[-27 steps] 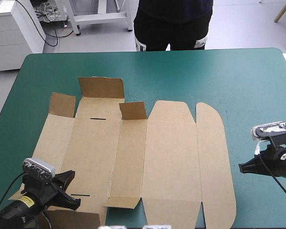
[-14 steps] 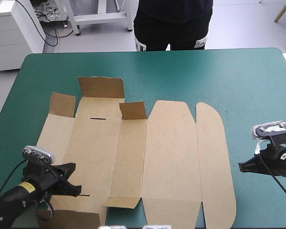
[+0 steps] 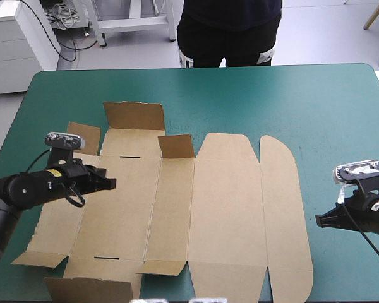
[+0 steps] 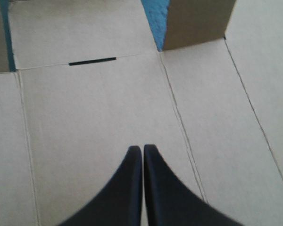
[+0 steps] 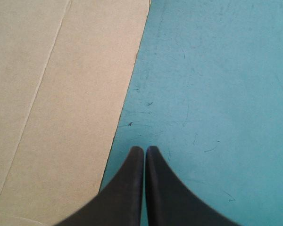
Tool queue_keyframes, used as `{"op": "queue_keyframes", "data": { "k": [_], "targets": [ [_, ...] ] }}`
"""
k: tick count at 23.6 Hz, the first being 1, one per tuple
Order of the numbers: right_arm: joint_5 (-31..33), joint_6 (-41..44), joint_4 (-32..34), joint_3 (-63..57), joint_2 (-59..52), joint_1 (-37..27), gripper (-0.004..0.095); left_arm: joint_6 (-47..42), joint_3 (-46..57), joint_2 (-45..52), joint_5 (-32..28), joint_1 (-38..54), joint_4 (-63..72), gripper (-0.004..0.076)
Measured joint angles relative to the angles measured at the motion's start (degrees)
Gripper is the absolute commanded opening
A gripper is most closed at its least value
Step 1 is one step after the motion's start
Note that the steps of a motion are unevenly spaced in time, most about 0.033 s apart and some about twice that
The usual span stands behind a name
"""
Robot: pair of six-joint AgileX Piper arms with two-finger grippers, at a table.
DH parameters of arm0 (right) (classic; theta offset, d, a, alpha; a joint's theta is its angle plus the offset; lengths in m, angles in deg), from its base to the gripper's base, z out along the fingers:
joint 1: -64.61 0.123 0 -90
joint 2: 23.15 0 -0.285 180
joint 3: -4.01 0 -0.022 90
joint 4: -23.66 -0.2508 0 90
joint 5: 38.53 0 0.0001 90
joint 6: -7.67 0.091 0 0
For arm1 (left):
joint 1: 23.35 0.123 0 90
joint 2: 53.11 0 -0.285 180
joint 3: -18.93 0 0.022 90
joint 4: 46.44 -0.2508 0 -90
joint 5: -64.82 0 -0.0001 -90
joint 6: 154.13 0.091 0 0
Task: Fold the box
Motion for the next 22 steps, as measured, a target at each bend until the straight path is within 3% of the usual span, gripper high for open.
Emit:
{"op": "queue_keyframes", "data": {
  "k": [4,10,15,22],
  "targets": [
    [0.0,0.0,-0.2,0.0,0.0,0.0,-0.0002,1.4,-7.0,-6.1,2.8,16.9,1.5,-0.0008],
    [-0.4,0.0,-2.3,0.0,0.0,0.0,-0.0002,10.5,-8.4,-8.2,10.3,45.0,11.5,-0.0008],
    [-0.4,0.0,-2.6,0.0,0.0,0.0,-0.0002,11.5,-8.4,-10.1,11.0,51.7,12.8,-0.0008],
    [-0.5,0.0,-2.7,0.0,0.0,0.0,-0.0002,11.8,-8.4,-12.9,11.3,52.2,5.8,-0.0008]
  ]
}}
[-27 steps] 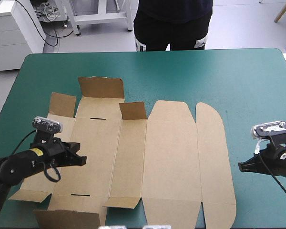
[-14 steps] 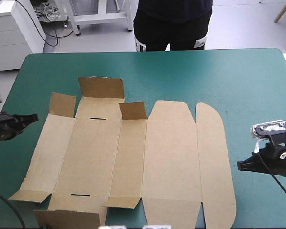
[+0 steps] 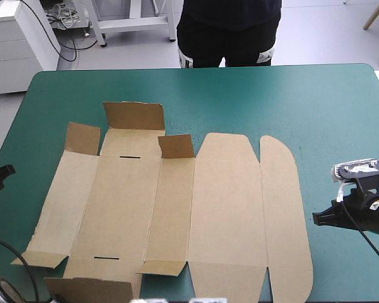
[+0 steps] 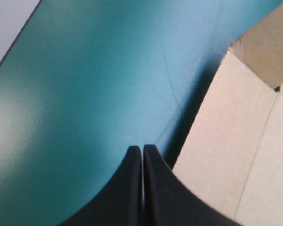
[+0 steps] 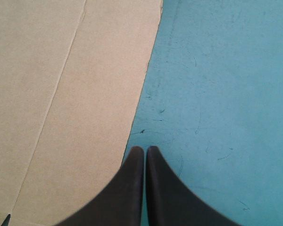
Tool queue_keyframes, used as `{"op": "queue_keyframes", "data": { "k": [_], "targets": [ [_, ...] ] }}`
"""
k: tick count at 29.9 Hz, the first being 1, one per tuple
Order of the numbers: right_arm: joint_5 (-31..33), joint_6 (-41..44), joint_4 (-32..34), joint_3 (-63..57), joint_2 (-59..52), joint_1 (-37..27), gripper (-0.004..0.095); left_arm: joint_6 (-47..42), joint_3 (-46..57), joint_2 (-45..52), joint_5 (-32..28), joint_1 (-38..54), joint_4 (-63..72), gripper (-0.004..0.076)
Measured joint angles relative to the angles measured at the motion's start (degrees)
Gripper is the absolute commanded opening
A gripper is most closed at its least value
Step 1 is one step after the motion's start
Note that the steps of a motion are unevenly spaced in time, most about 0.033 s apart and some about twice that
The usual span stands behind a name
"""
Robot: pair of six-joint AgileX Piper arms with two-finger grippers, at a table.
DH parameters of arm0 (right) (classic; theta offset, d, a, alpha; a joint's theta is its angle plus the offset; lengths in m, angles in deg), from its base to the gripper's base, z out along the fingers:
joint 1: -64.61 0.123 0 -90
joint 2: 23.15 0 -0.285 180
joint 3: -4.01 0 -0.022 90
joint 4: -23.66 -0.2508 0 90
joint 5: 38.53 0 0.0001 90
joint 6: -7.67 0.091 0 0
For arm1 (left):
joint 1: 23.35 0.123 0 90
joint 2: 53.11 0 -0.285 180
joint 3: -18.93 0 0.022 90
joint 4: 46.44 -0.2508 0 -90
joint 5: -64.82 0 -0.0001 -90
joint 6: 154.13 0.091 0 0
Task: Fold the box
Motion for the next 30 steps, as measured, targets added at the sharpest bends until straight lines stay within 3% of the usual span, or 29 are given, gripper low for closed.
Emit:
{"op": "queue_keyframes", "data": {
  "k": [15,19,26,28,30],
  "targets": [
    [0.0,0.0,0.0,0.0,-0.1,0.0,-0.0002,0.4,0.0,-0.3,-0.5,0.0,-1.3,0.0021],
    [0.0,0.0,-0.1,0.0,-0.1,0.0,-0.0002,0.4,0.0,-0.8,-0.4,0.0,-0.9,0.0176],
    [0.0,0.0,-0.1,0.0,-0.1,0.0,-0.0002,0.4,0.0,-1.1,-0.6,0.0,1.5,0.0654],
    [0.0,0.0,-0.1,0.0,-0.1,0.0,-0.0002,0.4,0.0,-1.1,-1.1,0.0,1.5,0.0703],
    [0.0,0.0,-0.1,0.0,-0.1,0.0,-0.0002,0.2,0.0,-1.1,-1.4,0.0,2.3,0.0696]
  ]
}}
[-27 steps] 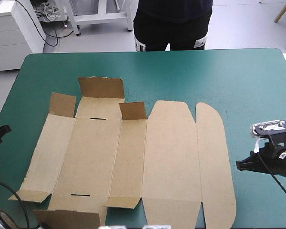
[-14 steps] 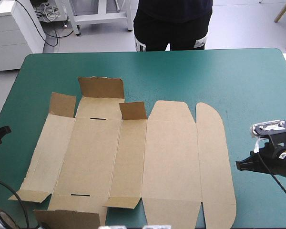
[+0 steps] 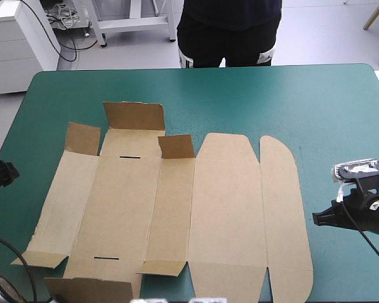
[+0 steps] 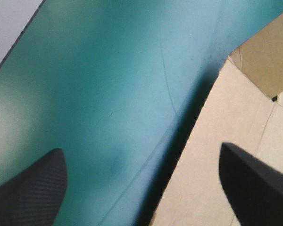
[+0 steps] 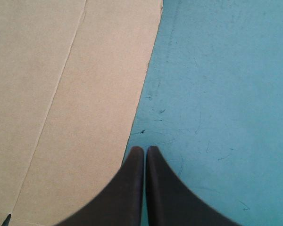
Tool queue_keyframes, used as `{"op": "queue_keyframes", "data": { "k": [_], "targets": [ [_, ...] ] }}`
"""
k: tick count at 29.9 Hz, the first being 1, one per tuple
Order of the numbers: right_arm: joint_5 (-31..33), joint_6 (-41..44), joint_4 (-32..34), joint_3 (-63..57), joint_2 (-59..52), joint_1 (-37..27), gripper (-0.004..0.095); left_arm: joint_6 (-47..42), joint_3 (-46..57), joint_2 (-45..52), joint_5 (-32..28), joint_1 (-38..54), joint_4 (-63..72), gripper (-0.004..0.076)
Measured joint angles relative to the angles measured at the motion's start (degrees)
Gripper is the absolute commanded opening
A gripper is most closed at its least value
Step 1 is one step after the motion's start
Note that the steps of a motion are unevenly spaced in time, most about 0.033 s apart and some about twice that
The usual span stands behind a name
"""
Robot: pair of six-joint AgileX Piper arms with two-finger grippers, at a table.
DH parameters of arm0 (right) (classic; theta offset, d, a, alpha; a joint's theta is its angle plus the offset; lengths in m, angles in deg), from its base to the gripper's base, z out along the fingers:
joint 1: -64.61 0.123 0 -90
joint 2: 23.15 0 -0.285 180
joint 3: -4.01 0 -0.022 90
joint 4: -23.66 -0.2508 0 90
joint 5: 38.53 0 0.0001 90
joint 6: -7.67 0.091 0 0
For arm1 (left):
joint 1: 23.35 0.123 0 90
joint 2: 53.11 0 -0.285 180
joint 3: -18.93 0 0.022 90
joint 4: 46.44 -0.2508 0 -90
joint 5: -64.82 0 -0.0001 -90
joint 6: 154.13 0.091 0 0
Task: Fold the box
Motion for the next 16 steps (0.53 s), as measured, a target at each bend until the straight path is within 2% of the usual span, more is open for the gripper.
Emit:
{"op": "queue_keyframes", "data": {
  "k": [10,16],
  "targets": [
    [0.0,0.0,0.0,0.0,0.0,0.0,-0.0002,0.2,0.0,-2.0,3.2,0.0,0.7,0.0691],
    [0.0,0.0,0.0,0.0,0.0,0.0,-0.0002,3.8,0.0,-5.0,5.3,0.0,0.7,0.0692]
  ]
}}
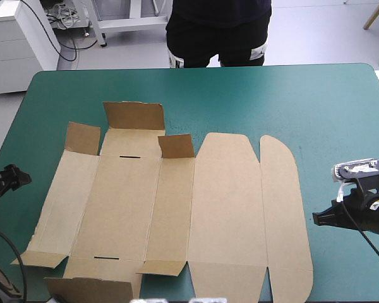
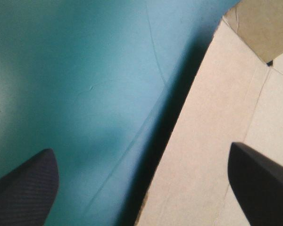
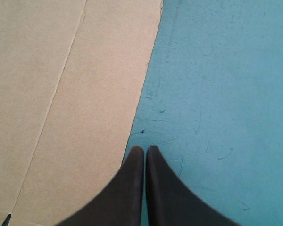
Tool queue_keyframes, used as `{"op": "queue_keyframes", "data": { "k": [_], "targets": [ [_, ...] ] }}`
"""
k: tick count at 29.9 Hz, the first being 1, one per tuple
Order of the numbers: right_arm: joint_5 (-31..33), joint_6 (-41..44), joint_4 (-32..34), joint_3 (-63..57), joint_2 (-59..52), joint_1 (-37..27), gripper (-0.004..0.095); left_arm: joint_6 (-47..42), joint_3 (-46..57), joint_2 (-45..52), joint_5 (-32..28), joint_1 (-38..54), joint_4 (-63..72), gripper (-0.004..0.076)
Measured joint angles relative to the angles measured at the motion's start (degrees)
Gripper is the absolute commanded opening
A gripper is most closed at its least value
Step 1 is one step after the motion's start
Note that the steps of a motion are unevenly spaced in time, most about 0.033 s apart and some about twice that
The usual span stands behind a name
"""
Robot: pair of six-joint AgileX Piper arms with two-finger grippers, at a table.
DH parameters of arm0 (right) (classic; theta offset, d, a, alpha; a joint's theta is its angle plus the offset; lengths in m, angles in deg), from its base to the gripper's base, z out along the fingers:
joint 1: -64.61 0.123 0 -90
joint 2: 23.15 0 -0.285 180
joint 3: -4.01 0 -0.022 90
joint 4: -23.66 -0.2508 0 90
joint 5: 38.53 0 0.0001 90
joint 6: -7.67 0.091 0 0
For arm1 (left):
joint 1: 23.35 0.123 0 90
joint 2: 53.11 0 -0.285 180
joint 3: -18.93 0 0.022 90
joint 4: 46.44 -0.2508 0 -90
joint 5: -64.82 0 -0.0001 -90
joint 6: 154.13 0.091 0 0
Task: Fold the box
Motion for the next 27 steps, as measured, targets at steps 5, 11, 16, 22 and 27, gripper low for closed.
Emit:
{"op": "queue_keyframes", "data": {
  "k": [5,11,16,22,27],
  "targets": [
    [0.0,0.0,0.0,0.0,0.0,0.0,-0.0002,5.0,0.0,-2.3,1.3,0.0,0.0,0.0691],
    [0.0,0.0,0.0,0.0,0.0,0.0,-0.0002,10.8,2.0,-5.2,2.9,0.0,0.3,0.0692],
    [0.0,0.0,0.0,0.0,0.0,0.0,-0.0002,16.8,7.3,-6.3,3.3,0.0,0.4,0.0692],
    [0.0,0.0,0.0,0.0,0.0,0.0,-0.0002,20.6,12.4,-6.1,1.7,0.0,1.2,0.0692],
    [0.0,0.0,0.1,0.0,0.0,0.0,-0.0002,21.3,12.6,-5.7,1.2,-0.8,1.1,0.0691]
  ]
}}
